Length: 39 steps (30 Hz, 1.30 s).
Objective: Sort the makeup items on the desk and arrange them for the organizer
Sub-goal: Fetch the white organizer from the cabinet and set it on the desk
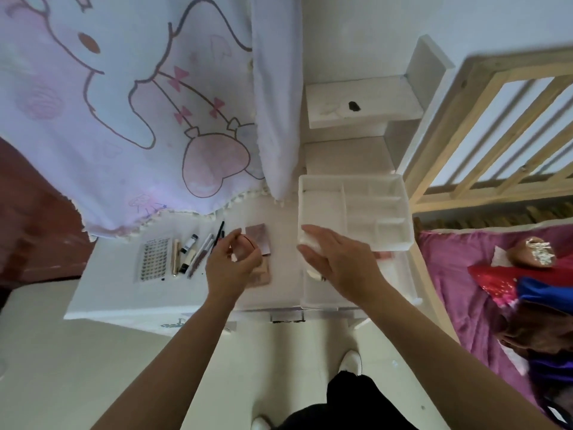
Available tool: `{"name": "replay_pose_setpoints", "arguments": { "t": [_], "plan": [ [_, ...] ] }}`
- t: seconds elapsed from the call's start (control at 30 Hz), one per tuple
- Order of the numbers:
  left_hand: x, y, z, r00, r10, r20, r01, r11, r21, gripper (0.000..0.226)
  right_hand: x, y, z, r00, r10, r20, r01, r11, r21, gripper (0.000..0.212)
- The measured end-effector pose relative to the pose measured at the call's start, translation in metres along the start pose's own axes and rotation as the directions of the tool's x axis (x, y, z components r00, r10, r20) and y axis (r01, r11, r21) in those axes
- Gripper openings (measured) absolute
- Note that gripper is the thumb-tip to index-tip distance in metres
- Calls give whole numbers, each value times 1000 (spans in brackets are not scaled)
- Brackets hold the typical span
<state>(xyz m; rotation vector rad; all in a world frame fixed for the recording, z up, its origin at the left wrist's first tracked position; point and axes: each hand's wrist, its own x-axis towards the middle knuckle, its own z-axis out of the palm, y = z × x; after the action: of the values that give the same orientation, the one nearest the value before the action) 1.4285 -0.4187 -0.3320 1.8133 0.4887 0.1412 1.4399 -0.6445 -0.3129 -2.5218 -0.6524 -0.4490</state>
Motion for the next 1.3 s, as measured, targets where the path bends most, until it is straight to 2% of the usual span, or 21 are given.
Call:
{"name": "replay_pose_setpoints", "arguments": {
  "t": [0.1, 0.17, 0.23, 0.27, 0.3, 0.37, 0.4, 0.43, 0.5, 0.57, 0.6, 0.67, 0.73, 0.8, 0.87, 0.93, 1.0, 1.07, 1.17, 1.23, 1.3],
  "plan": [
    [14, -10, -20, 991, -56, -121, 67, 993, 92, 46, 47, -20, 17, 997, 33, 66, -36, 998, 47, 53],
    [20, -18, -33, 977, -81, -198, 111, 982, 150, 41, 70, -33, 34, 972, 114, 205, -155, 969, 192, 54],
    [26, -31, -46, 952, -148, -268, 205, 958, 199, 53, 84, -43, 61, 918, 194, 346, -321, 876, 359, 52],
    [29, -39, -53, 937, -191, -292, 256, 945, 203, 60, 88, -48, 75, 876, 248, 414, -429, 794, 431, 52],
    [31, -47, -59, 921, -235, -309, 304, 932, 199, 62, 91, -50, 91, 808, 320, 495, -563, 669, 486, 51],
    [34, -61, -70, 894, -293, -340, 373, 905, 202, 62, 89, -53, 124, 593, 445, 671, -805, 321, 499, 46],
    [38, -67, -75, 887, -307, -346, 391, 897, 206, 62, 86, -52, 137, 472, 486, 736, -874, 149, 462, 39],
    [43, -73, -80, 880, -326, -345, 409, 890, 203, 63, 83, -51, 149, 358, 515, 779, -911, 9, 413, 32],
    [62, -85, -91, 866, -371, -334, 450, 870, 201, 66, 76, -45, 174, 204, 547, 812, -916, -186, 355, 25],
    [88, -98, -103, 866, -395, -308, 469, 855, 223, 67, 74, -41, 196, 114, 574, 811, -860, -352, 370, 31],
    [103, -104, -109, 871, -398, -289, 468, 852, 235, 68, 76, -40, 205, 87, 600, 795, -826, -402, 394, 31],
    [137, -111, -119, 887, -389, -249, 450, 850, 272, 68, 83, -41, 219, 39, 649, 760, -799, -436, 413, 22],
    [172, -115, -124, 917, -353, -186, 398, 847, 351, 68, 88, -46, 230, 6, 668, 744, -819, -424, 387, 12],
    [204, -116, -124, 942, -318, -107, 332, 842, 426, 70, 96, -55, 239, 31, 652, 757, -822, -415, 391, 12],
    [229, -117, -121, 949, -312, -34, 284, 808, 517, 69, 99, -64, 244, 59, 638, 768, -831, -394, 392, 4],
    [250, -118, -115, 946, -323, 0, 265, 775, 573, 71, 99, -72, 241, 108, 609, 786, -838, -370, 402, 23],
    [262, -119, -112, 943, -331, 12, 262, 767, 586, 76, 94, -74, 232, 153, 610, 778, -849, -321, 419, 24],
    [267, -125, -111, 936, -351, 13, 280, 767, 577, 77, 87, -73, 222, 143, 670, 728, -862, -278, 424, 13],
    [264, -116, -104, 921, -389, 18, 313, 767, 560, 66, 77, -65, 208, 108, 742, 661, -876, -243, 416, 32],
    [256, -108, -99, 931, -348, 112, 203, 747, 634, 45, 74, -63, 196, 136, 757, 639, -894, -184, 409, 36],
    [245, -105, -94, 944, -262, 199, 55, 723, 688, 38, 76, -64, 178, 164, 760, 629, -878, -178, 444, 35]
  ]
}}
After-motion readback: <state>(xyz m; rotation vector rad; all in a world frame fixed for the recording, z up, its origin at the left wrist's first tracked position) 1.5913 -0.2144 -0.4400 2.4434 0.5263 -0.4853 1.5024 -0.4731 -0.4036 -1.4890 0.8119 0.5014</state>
